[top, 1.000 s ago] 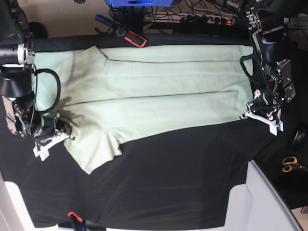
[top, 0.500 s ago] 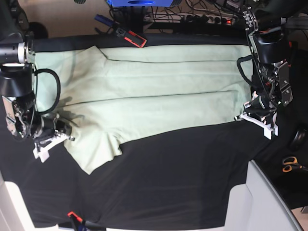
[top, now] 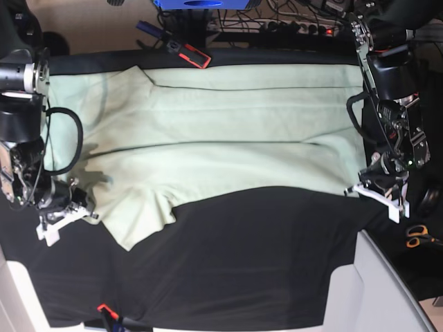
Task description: Fold the T-shirt properly
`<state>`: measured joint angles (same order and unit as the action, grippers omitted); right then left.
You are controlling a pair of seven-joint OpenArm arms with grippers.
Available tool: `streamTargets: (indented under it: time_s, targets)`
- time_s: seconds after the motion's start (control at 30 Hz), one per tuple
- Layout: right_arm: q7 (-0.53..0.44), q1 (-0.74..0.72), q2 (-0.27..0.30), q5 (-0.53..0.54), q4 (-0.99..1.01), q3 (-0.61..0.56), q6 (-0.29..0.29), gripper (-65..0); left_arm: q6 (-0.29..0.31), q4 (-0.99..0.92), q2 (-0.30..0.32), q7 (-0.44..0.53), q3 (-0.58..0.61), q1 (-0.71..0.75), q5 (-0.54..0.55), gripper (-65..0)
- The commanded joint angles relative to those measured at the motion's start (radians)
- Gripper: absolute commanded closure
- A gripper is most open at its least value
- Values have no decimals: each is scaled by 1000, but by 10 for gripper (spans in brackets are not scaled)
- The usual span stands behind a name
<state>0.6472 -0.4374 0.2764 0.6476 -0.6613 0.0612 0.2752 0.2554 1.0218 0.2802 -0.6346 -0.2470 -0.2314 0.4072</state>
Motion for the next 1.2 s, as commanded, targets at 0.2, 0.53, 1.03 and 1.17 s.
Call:
streamTargets:
  time_s: [0.2, 0.53, 1.03, 1.17]
  targets:
    - [-66, -42, 14, 11, -21, 6, 9, 0, 3, 16, 17, 14, -7, -35, 8, 0]
    - [-125, -77, 14, 11, -21, 7, 9, 0, 3, 16, 29, 14, -2, -90, 8, 0]
    - [-183, -94, 16, 7, -21, 7, 9, 0, 3, 15, 44, 14, 128, -153, 8, 0]
    - [-186, -82, 16, 5, -21, 7, 9, 0, 3, 15, 44, 15, 142, -158, 14, 0]
